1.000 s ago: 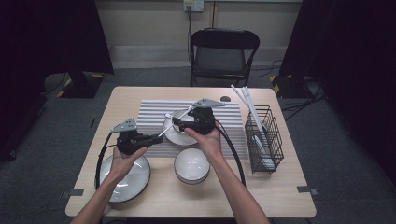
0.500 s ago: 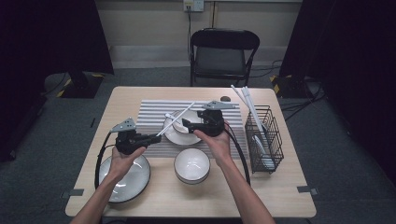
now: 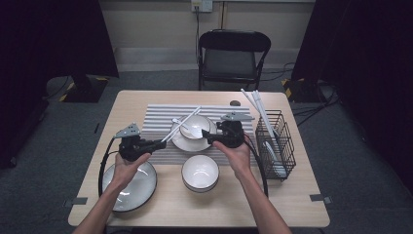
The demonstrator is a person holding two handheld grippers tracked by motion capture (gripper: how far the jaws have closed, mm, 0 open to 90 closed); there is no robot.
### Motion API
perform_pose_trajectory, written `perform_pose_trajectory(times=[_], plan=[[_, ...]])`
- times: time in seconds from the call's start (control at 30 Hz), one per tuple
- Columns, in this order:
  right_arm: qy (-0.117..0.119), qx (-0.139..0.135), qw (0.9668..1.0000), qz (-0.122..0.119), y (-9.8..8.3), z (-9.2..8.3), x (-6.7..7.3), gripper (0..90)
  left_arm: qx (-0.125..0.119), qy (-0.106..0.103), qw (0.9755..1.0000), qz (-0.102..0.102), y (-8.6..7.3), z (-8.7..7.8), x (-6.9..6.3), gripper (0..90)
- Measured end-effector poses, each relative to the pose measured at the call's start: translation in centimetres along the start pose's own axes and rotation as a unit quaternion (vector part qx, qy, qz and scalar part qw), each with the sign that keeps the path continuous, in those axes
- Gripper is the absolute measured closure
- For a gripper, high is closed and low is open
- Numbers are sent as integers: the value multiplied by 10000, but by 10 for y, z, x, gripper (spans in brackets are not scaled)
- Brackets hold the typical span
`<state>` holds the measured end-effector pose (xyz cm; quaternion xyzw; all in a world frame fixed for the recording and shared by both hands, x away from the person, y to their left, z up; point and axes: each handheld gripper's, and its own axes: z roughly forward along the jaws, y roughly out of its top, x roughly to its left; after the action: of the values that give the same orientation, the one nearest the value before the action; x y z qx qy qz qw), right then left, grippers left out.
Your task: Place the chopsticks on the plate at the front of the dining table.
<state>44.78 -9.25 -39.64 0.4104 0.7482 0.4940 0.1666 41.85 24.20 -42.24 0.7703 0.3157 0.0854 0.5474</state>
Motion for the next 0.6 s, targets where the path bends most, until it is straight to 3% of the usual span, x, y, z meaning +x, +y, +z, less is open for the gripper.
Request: perform_pose_trajectory(times=[0.6], plan=[[-344,318,9987,205,-43,-9,-15,255,33,146,9998,-121,-2,-3,9,859]])
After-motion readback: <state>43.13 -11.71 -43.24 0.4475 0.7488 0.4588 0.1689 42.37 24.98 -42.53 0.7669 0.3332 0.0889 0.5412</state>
